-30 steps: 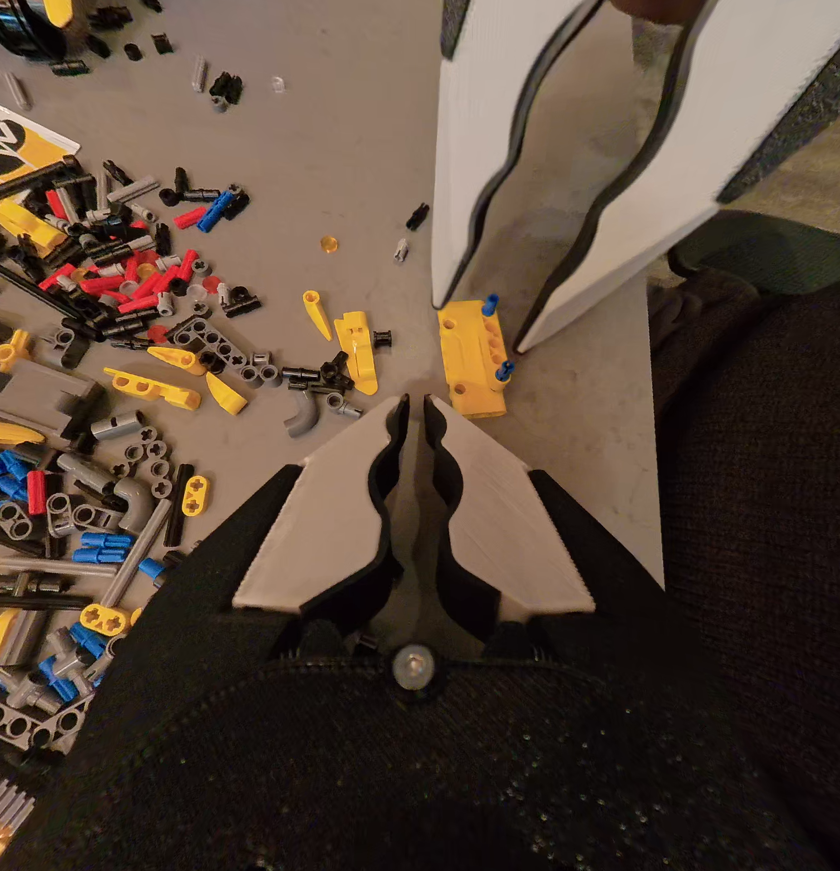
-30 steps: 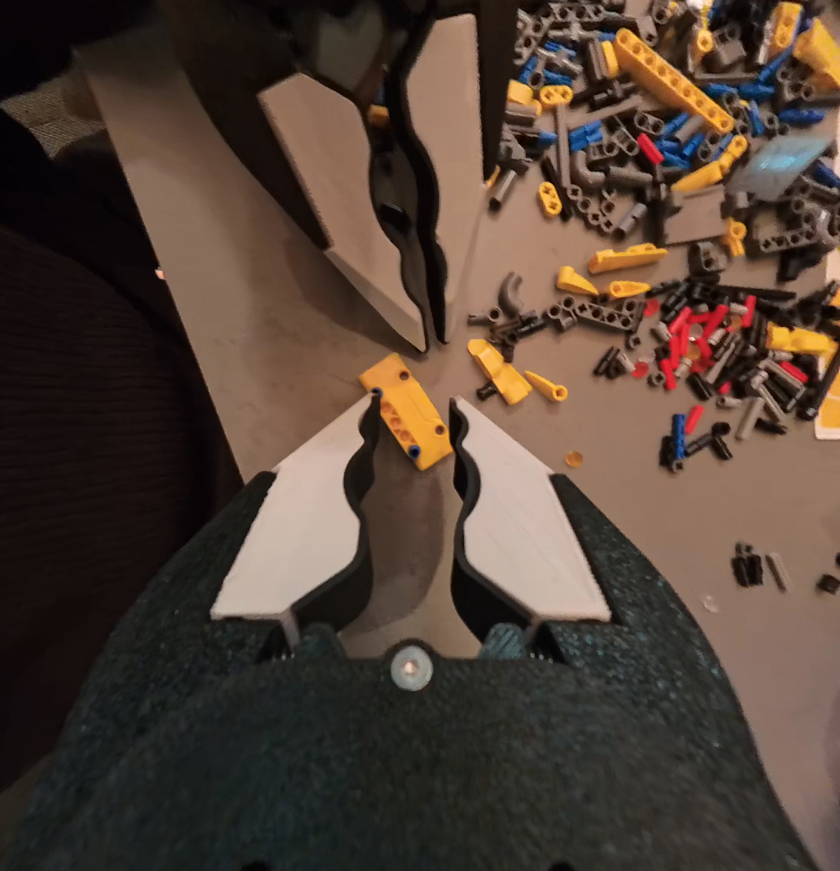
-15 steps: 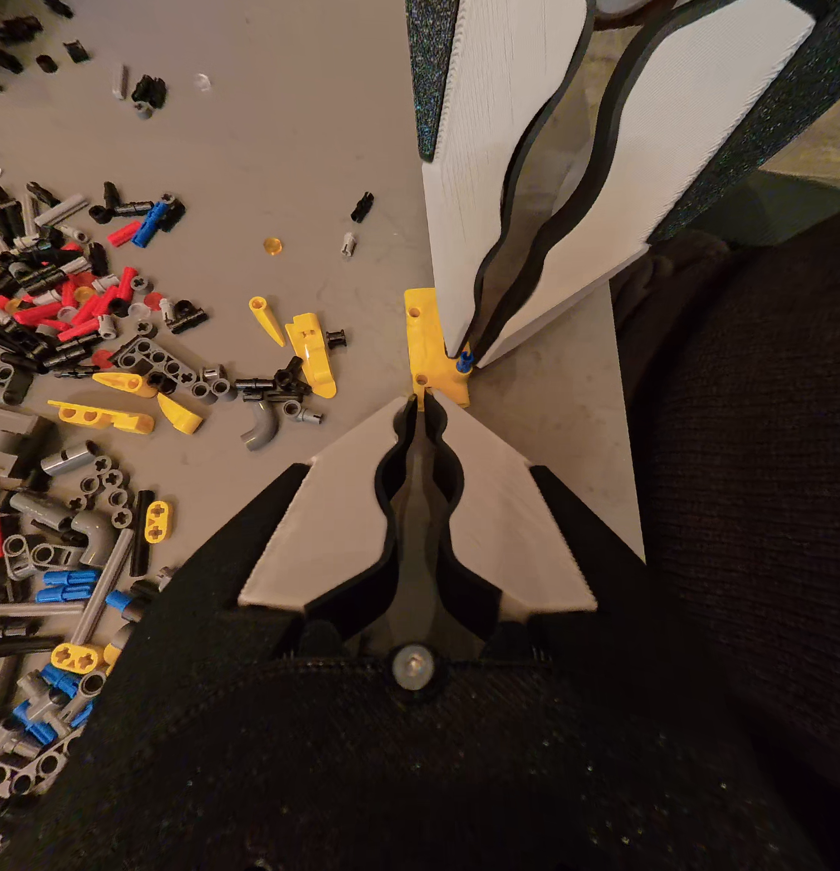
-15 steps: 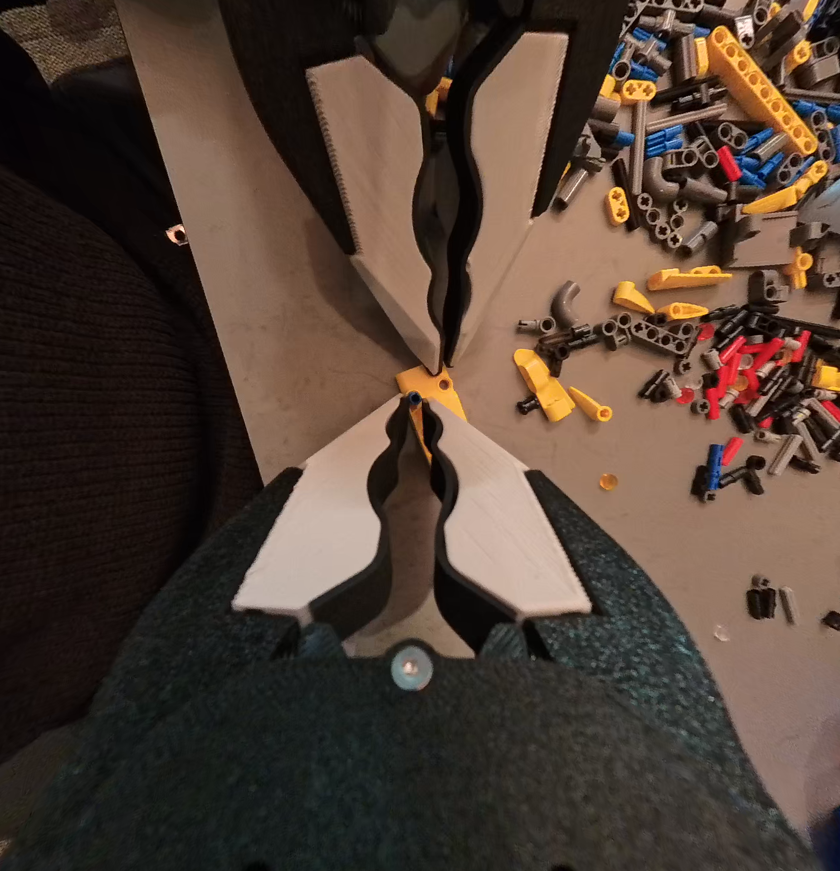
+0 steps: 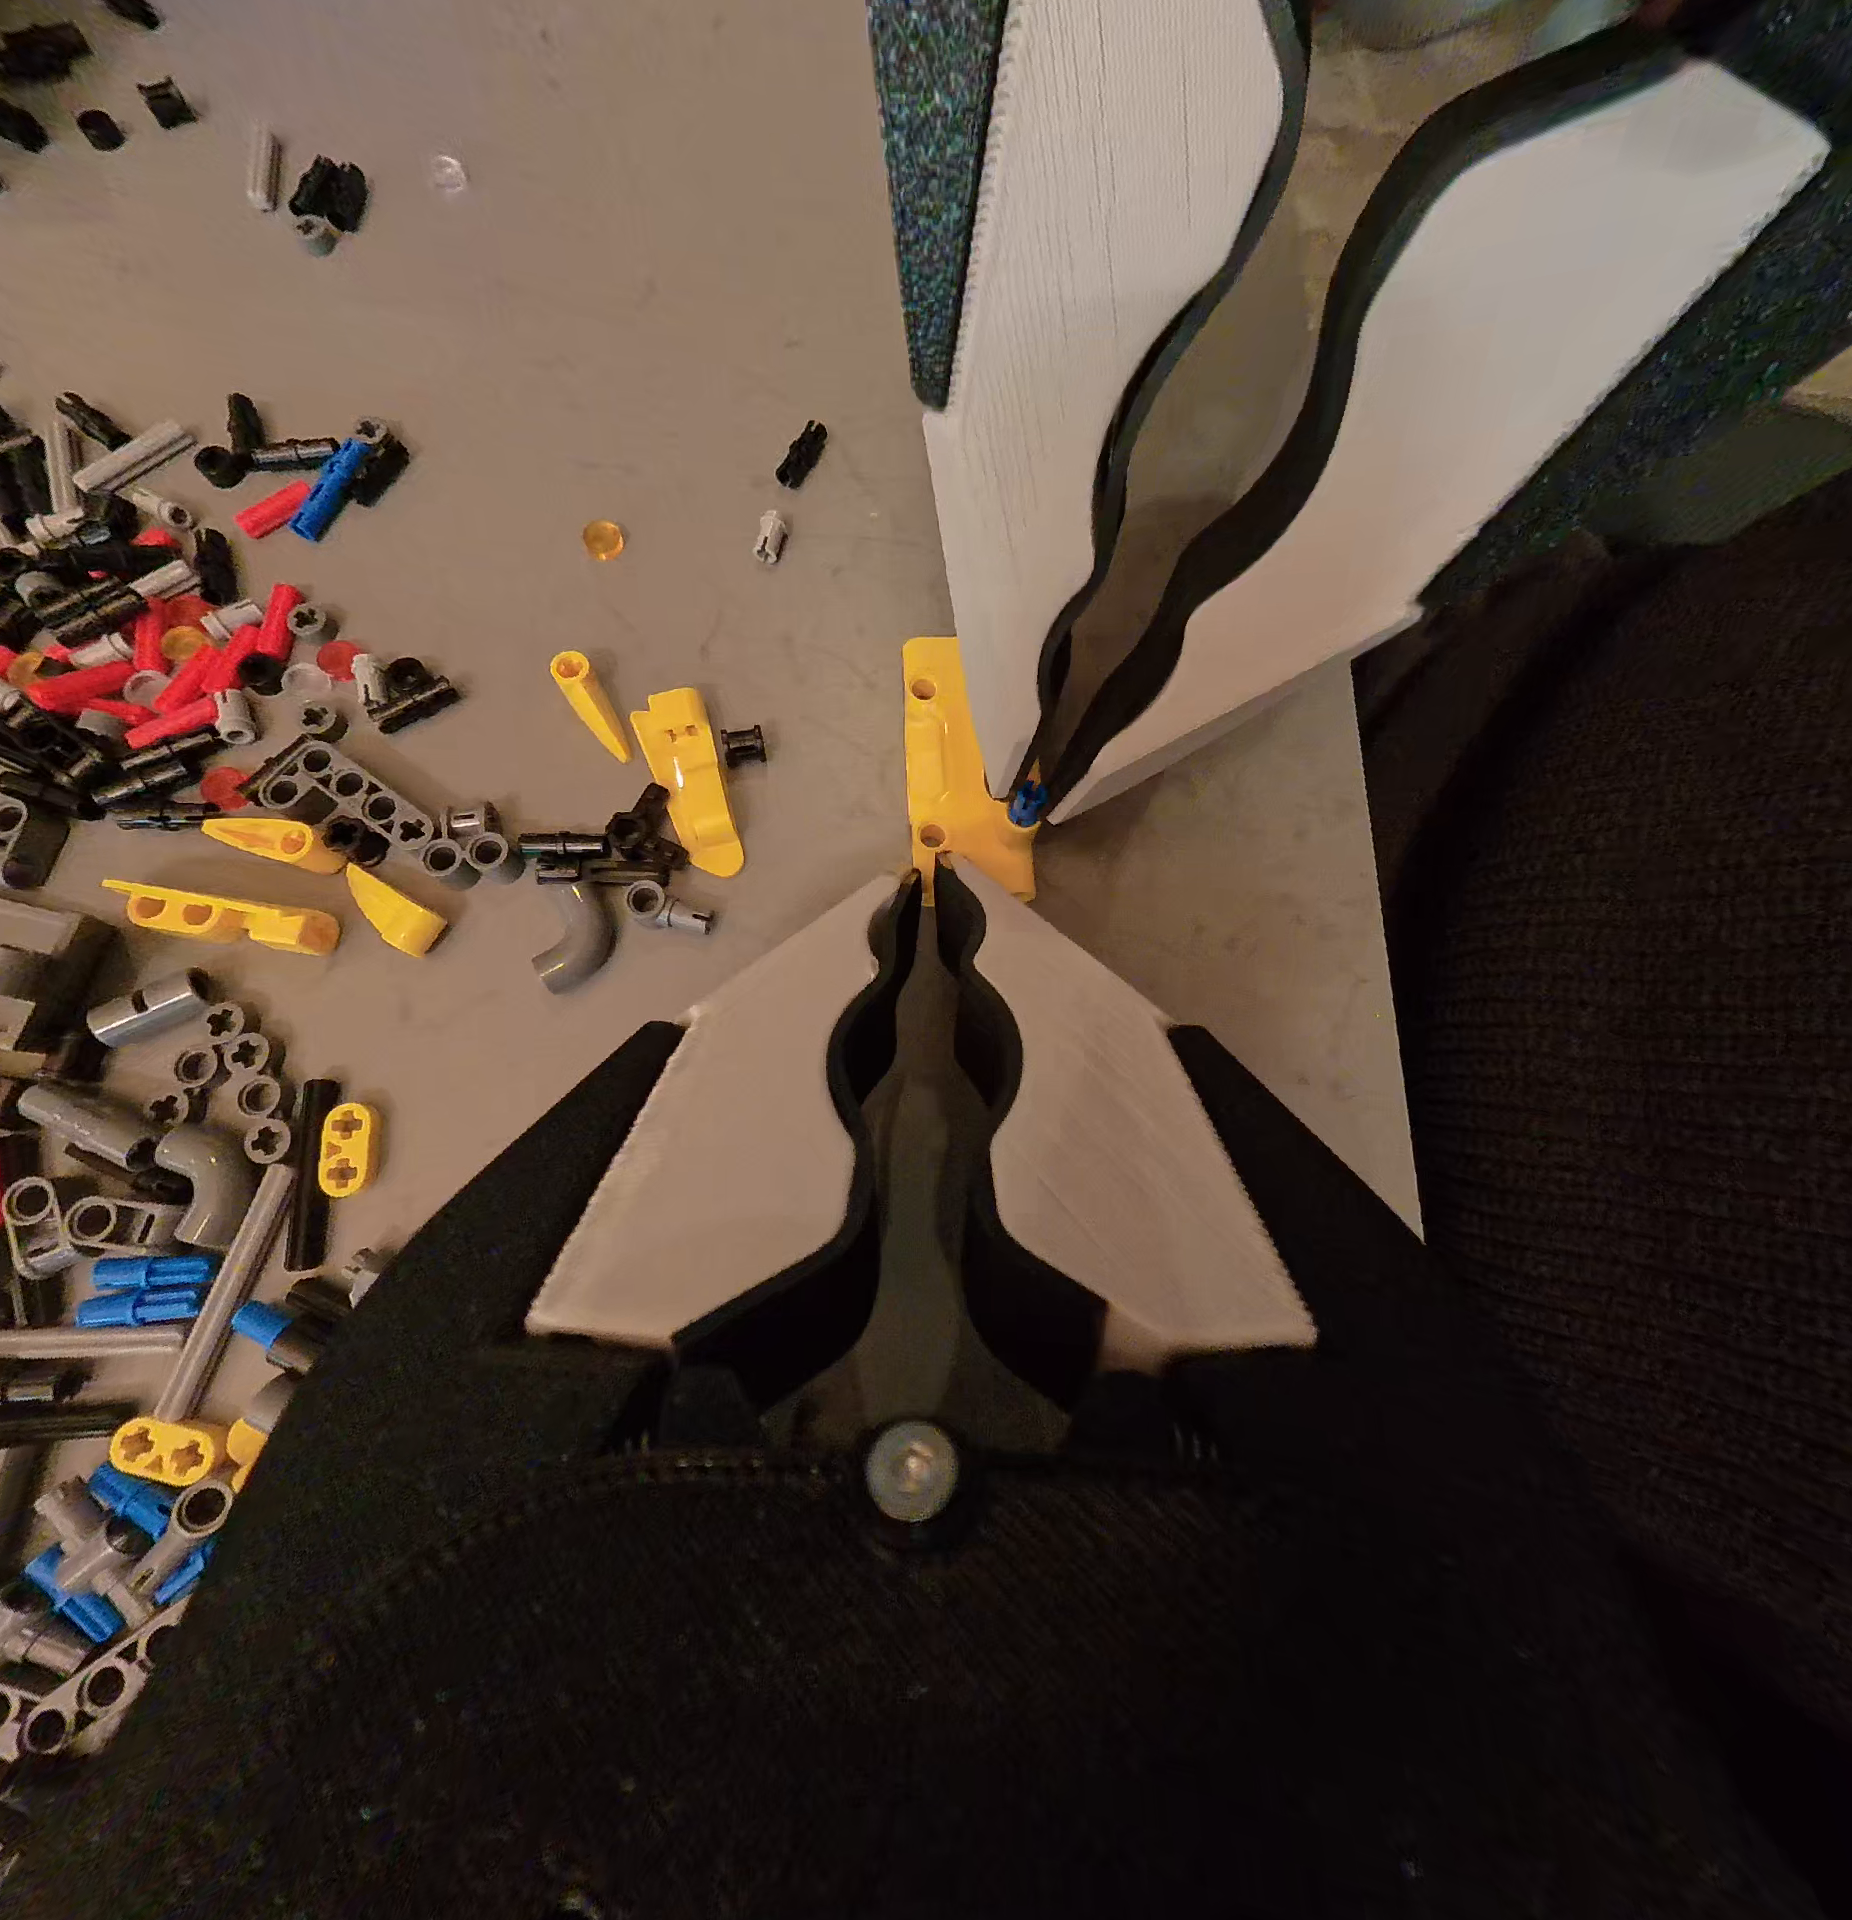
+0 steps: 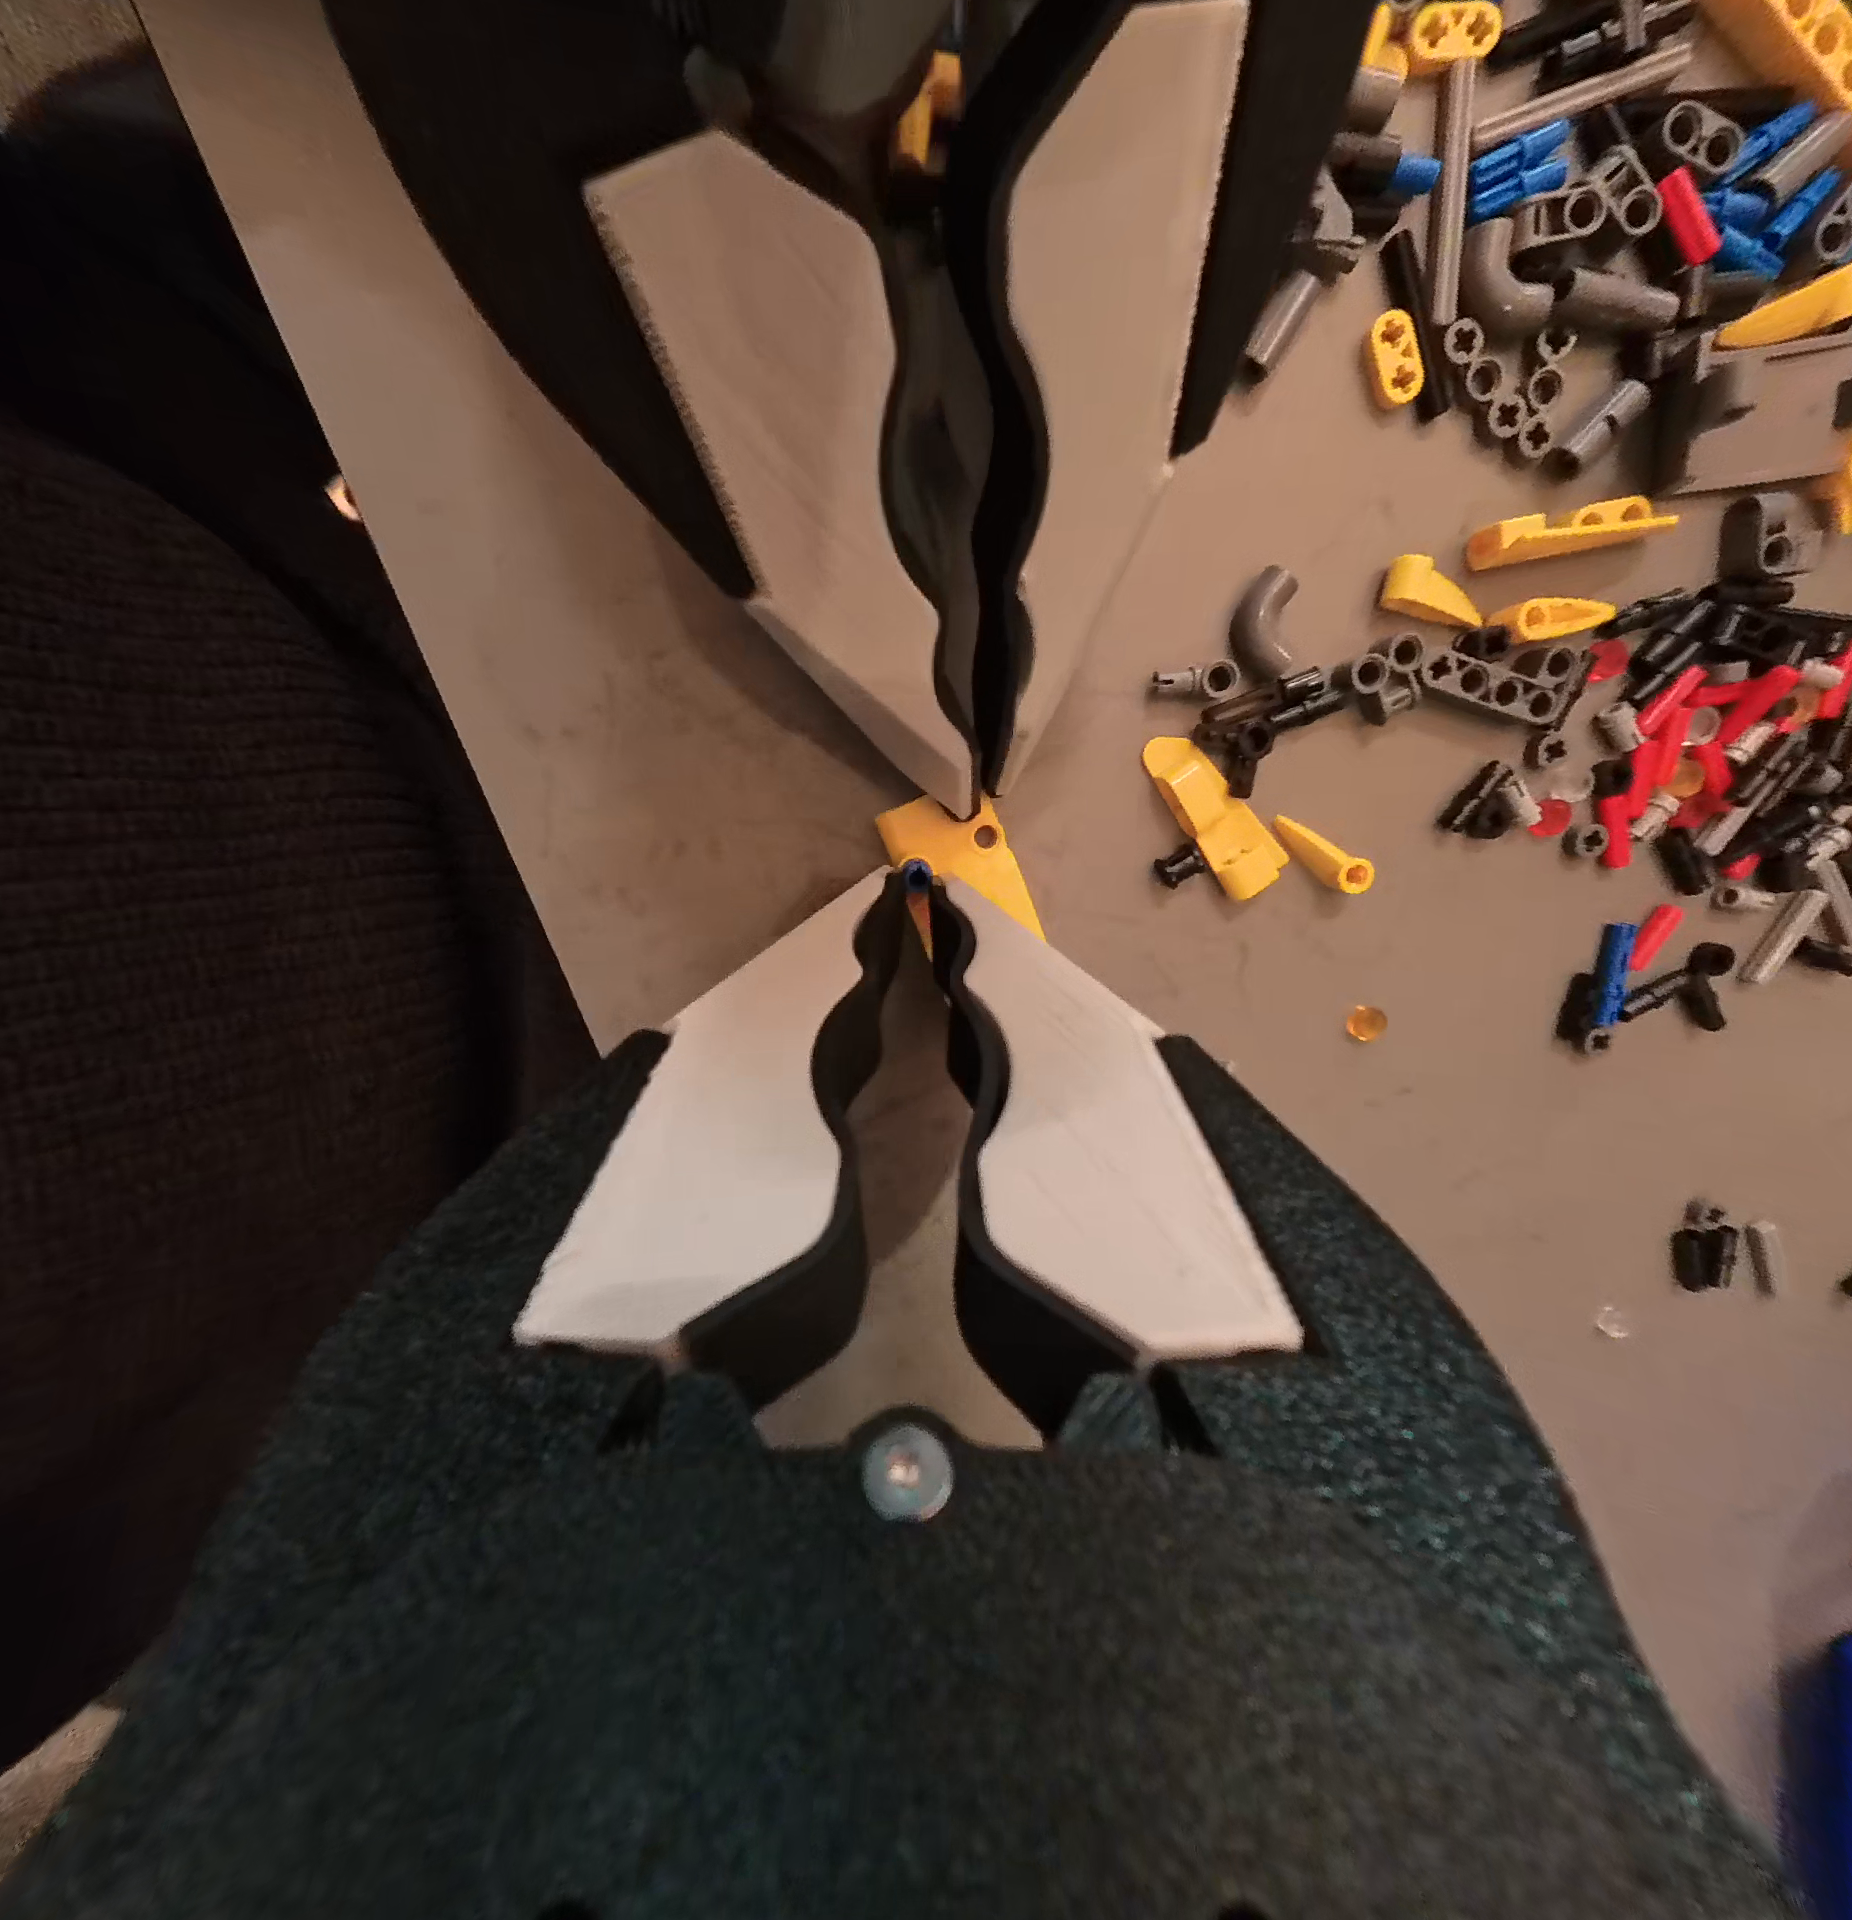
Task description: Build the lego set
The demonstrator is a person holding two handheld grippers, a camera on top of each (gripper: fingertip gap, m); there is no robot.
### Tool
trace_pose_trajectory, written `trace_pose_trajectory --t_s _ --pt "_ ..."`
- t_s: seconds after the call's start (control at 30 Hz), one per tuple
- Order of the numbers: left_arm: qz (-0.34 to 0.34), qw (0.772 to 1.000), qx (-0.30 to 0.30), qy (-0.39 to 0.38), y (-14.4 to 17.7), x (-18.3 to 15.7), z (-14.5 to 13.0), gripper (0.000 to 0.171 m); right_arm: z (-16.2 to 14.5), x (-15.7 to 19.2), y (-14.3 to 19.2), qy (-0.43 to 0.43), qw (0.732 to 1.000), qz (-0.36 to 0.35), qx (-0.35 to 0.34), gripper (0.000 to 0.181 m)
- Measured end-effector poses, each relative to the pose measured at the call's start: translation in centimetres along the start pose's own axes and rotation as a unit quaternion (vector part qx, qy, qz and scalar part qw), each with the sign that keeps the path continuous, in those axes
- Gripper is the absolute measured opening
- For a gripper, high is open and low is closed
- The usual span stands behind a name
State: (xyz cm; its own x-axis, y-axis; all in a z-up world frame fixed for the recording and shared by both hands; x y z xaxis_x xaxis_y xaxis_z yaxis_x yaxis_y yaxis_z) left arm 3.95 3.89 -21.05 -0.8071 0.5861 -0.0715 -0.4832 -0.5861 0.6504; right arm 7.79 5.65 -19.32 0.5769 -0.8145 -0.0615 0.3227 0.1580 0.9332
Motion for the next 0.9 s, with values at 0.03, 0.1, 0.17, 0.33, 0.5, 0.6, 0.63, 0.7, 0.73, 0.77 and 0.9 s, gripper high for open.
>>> trace_pose_trajectory --t_s 0.03,0.1,0.17,0.33,0.5,0.6,0.63,0.7,0.73,0.77,0.9 --pt "0.000 1.000 0.000 0.000 0.0 0.0 0.0 0.000 0.0 0.0 0.0 0.004 1.000 -0.003 0.009 0.005" --pt "0.001 1.000 0.000 0.000 0.0 0.0 0.0 0.000 0.1 0.1 -0.1 0.013 1.000 -0.010 0.023 0.004" --pt "0.002 1.000 0.000 0.000 0.0 0.0 0.0 0.000 0.2 0.1 -0.1 0.021 0.999 -0.018 0.034 0.004" --pt "0.003 1.000 0.000 -0.002 0.0 0.0 0.0 0.000 0.2 0.1 -0.1 0.014 0.999 -0.018 0.029 0.005" --pt "0.008 1.000 -0.007 0.003 0.1 0.2 0.1 0.013 0.0 0.1 -0.1 -0.005 1.000 0.002 -0.022 0.014" --pt "0.011 0.998 -0.051 0.020 0.8 0.5 1.2 0.025 -0.2 1.0 0.4 -0.065 0.994 0.076 -0.049 0.041" --pt "0.010 0.997 -0.069 0.024 1.1 0.6 1.7 0.026 -0.3 0.9 0.6 -0.081 0.991 0.085 -0.058 0.043" --pt "0.023 0.994 -0.104 0.028 1.7 0.9 2.6 0.026 -0.5 -0.2 1.3 -0.092 0.989 0.069 -0.088 0.044" --pt "0.032 0.992 -0.117 0.030 2.0 1.2 2.9 0.026 -0.6 -0.9 1.6 -0.095 0.988 0.054 -0.106 0.046" --pt "0.045 0.990 -0.126 0.033 2.3 1.6 3.1 0.026 -0.7 -1.7 2.0 -0.100 0.986 0.037 -0.127 0.050" --pt "0.106 0.980 -0.164 0.041 3.2 3.3 4.0 0.032 -0.6 -4.9 3.7 -0.124 0.963 -0.031 -0.239 0.058"
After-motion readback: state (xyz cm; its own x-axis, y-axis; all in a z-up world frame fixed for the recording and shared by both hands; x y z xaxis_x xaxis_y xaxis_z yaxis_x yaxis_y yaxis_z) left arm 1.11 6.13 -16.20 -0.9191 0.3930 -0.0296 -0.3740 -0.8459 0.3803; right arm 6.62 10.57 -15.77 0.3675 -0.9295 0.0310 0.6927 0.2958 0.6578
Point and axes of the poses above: each gripper's, where its closed fingertips meet, y back along the fingers, z out of its top, x = y × z across the jaws, the point moved 3 cm from there along y, back along the fingers, and after that the axes turned 1 degree about -x, right-handed, at the moved point
